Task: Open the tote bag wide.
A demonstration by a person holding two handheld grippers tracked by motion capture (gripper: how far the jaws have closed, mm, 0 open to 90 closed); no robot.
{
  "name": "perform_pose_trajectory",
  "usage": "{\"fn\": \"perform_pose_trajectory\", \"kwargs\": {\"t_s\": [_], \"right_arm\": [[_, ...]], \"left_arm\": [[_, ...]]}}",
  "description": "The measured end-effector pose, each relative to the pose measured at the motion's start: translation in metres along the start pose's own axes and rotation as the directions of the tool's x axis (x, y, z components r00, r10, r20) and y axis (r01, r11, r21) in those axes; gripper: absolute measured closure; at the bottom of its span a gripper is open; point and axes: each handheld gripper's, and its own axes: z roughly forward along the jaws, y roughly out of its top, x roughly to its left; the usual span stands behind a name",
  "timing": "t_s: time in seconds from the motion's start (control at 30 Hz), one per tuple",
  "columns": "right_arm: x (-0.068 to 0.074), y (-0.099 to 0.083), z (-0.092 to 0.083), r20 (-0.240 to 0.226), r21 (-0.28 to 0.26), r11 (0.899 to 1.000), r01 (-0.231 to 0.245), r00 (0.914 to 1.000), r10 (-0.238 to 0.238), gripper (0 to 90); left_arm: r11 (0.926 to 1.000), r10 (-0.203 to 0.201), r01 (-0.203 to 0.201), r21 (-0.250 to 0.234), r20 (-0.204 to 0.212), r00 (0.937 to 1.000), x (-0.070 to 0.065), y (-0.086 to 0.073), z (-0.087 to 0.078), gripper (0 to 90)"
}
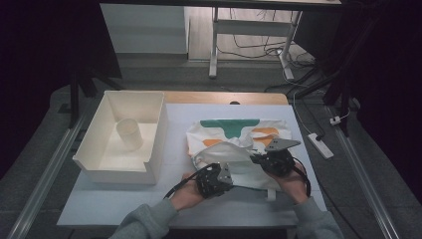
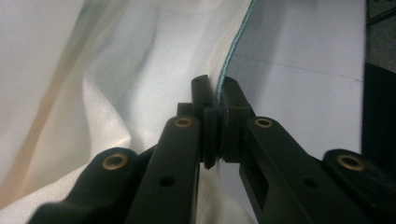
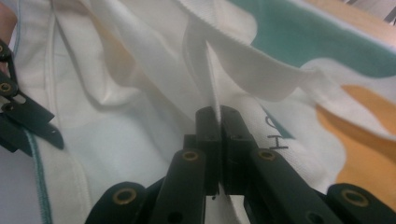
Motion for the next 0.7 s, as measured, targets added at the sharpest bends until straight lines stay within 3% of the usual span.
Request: {"fn": "perform_pose_trajectory", "kwargs": {"t_s": [0.13, 0.3, 0.43, 0.7], "right_arm": [[0.003, 0.007, -0.004, -0.006, -0.02, 1.0, 0.001, 1.0, -0.001, 87.6], [0.011, 0.016, -0.007, -0.011, -0.033, 0.999, 0.034, 0.9993, -0.034, 87.6], [0.013, 0.021, -0.007, -0.004, -0.042, 0.998, 0.051, 0.9987, -0.051, 87.6], [0.014, 0.028, -0.01, 0.019, -0.055, 0.997, 0.062, 0.9979, -0.061, 87.6]], "left_arm": [[0.9997, -0.013, 0.013, -0.018, 0.015, 0.9998, -0.001, -0.007, -0.012, 87.0], [0.9989, -0.028, 0.029, -0.037, 0.019, 0.9994, -0.001, -0.015, -0.024, 87.0], [0.9978, -0.045, 0.046, -0.049, 0.02, 0.9988, 0.001, -0.018, -0.029, 87.0], [0.9972, -0.04, 0.041, -0.063, 0.028, 0.9988, -0.001, -0.021, -0.037, 87.1]]}}
